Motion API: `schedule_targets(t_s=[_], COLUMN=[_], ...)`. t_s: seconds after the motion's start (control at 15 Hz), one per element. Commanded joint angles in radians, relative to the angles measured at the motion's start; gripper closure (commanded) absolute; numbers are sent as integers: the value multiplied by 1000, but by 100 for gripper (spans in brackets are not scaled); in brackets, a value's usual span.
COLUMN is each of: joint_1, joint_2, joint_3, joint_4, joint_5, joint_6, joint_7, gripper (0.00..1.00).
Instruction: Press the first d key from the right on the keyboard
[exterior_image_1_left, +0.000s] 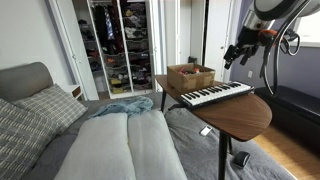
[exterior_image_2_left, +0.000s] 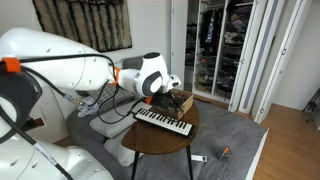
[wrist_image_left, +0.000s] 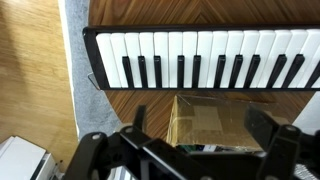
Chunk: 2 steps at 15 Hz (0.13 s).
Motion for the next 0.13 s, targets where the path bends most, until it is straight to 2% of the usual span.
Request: schedule_targets(t_s=[0.0, 0.07], joint_1=[5, 5], joint_2=[0, 0], joint_3=[-4, -4], joint_4=[1, 1], joint_5=[-3, -3], joint_6=[-2, -2], joint_7=[3, 3], gripper=[0, 0])
